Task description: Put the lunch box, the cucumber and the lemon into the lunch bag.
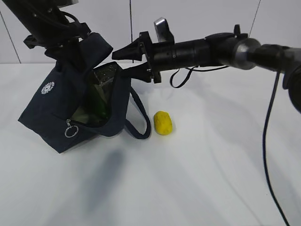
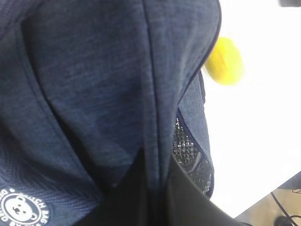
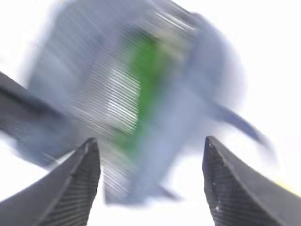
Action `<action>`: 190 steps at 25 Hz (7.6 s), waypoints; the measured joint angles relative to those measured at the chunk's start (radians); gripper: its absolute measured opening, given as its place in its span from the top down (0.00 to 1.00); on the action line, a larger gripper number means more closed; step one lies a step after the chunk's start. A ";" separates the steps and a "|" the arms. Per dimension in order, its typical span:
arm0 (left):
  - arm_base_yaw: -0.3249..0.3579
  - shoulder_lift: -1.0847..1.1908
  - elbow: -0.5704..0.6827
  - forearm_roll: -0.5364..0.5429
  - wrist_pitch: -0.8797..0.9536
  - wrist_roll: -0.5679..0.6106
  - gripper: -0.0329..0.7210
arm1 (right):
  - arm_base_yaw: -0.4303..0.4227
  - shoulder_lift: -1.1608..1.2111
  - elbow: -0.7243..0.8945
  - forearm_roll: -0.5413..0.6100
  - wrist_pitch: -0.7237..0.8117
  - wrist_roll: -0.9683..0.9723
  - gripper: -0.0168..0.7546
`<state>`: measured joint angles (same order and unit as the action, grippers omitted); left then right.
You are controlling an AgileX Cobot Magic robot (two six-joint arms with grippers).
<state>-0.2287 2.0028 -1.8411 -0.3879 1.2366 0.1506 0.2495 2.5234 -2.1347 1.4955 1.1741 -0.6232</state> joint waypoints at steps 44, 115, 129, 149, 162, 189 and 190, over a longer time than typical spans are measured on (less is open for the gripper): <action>0.000 0.000 0.000 0.000 0.000 0.004 0.95 | 0.106 -0.247 0.281 -1.134 -0.038 0.475 0.36; 0.000 0.000 0.000 -0.009 0.000 0.014 0.95 | 0.114 -0.216 0.091 -0.949 -0.078 0.350 0.55; 0.000 0.000 0.000 -0.012 0.000 0.039 0.95 | 0.116 -0.128 0.091 -0.429 -0.186 0.068 0.55; 0.000 0.000 0.000 -0.015 0.000 0.047 0.95 | 0.111 -0.035 0.091 -0.121 -0.241 -0.096 0.43; 0.000 0.000 0.000 -0.017 0.000 0.047 0.95 | 0.002 -0.106 0.089 -0.458 -0.118 0.122 0.43; 0.000 0.000 0.000 -0.019 0.000 0.067 0.95 | 0.079 -0.031 0.087 -0.408 -0.068 0.177 0.55; 0.000 0.000 0.000 -0.019 0.000 0.067 0.95 | 0.083 -0.031 0.087 -0.402 -0.070 0.172 0.63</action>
<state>-0.2287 2.0028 -1.8411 -0.4070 1.2366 0.2175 0.3328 2.4928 -2.0475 1.0931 1.1040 -0.4509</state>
